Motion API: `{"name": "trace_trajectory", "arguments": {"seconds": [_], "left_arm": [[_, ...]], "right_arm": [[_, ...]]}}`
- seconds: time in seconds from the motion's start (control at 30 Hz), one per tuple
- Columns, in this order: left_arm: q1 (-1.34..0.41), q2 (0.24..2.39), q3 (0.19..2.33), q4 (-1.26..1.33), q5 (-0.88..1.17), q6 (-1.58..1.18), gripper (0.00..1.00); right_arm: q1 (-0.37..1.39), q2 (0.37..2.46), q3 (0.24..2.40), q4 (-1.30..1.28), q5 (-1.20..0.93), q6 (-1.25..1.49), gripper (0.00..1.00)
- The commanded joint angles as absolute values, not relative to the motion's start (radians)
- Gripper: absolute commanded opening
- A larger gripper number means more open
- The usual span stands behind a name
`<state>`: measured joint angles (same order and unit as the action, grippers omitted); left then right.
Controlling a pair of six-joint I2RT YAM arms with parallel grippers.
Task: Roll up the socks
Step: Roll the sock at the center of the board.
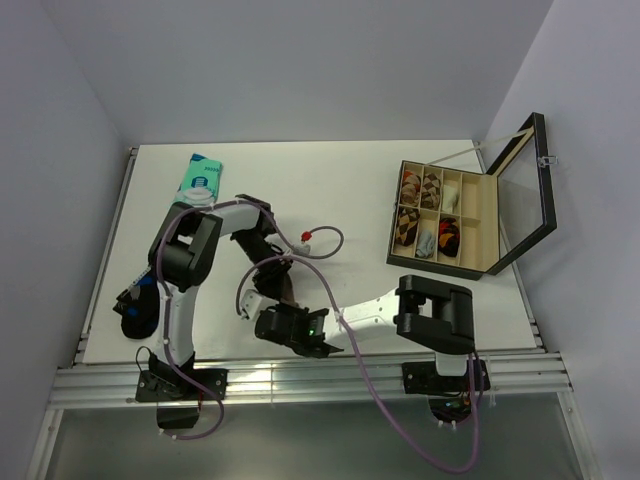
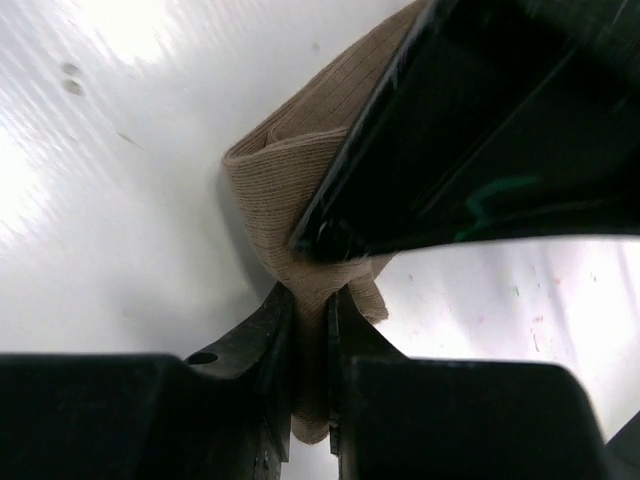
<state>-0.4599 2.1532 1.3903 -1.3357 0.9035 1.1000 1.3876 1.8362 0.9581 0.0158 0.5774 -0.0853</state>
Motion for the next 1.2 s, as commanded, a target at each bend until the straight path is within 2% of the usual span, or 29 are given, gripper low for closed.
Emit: {"name": "trace_trajectory", "arguments": {"seconds": [0.0, 0.13, 0.2, 0.3, 0.43, 0.7, 0.77, 0.93, 1.17], "left_arm": [[-0.463, 2.042, 1.420, -1.286, 0.884, 1.042, 0.36], [-0.460, 1.948, 1.376, -1.151, 0.848, 0.928, 0.37], [-0.454, 1.892, 1.319, -0.968, 0.809, 0.775, 0.37], [-0.445, 1.749, 1.238, -0.753, 0.695, 0.623, 0.36], [-0.439, 1.668, 1.151, -0.573, 0.479, 0.454, 0.34], [-0.417, 1.597, 1.046, -0.398, 0.290, 0.295, 0.23], [-0.385, 1.559, 1.017, -0.341, 0.284, 0.243, 0.25], [-0.312, 1.382, 0.967, -0.238, 0.255, 0.176, 0.38], [-0.290, 1.172, 0.887, -0.086, 0.183, 0.112, 0.43]], "right_arm": [[1.376, 1.798, 0.907, -0.069, 0.584, -0.022, 0.00], [1.373, 1.758, 0.885, -0.095, 0.597, -0.002, 0.00], [1.370, 1.753, 0.888, -0.118, 0.595, 0.032, 0.00], [1.368, 1.733, 0.891, -0.159, 0.588, 0.049, 0.00], [1.368, 1.707, 0.926, -0.260, 0.562, 0.086, 0.00], [1.358, 1.652, 1.037, -0.454, 0.356, 0.113, 0.00], [1.336, 1.641, 1.043, -0.469, 0.279, 0.112, 0.00], [1.258, 1.655, 1.074, -0.534, 0.144, 0.117, 0.00], [1.184, 1.767, 1.187, -0.635, -0.026, 0.097, 0.00]]}}
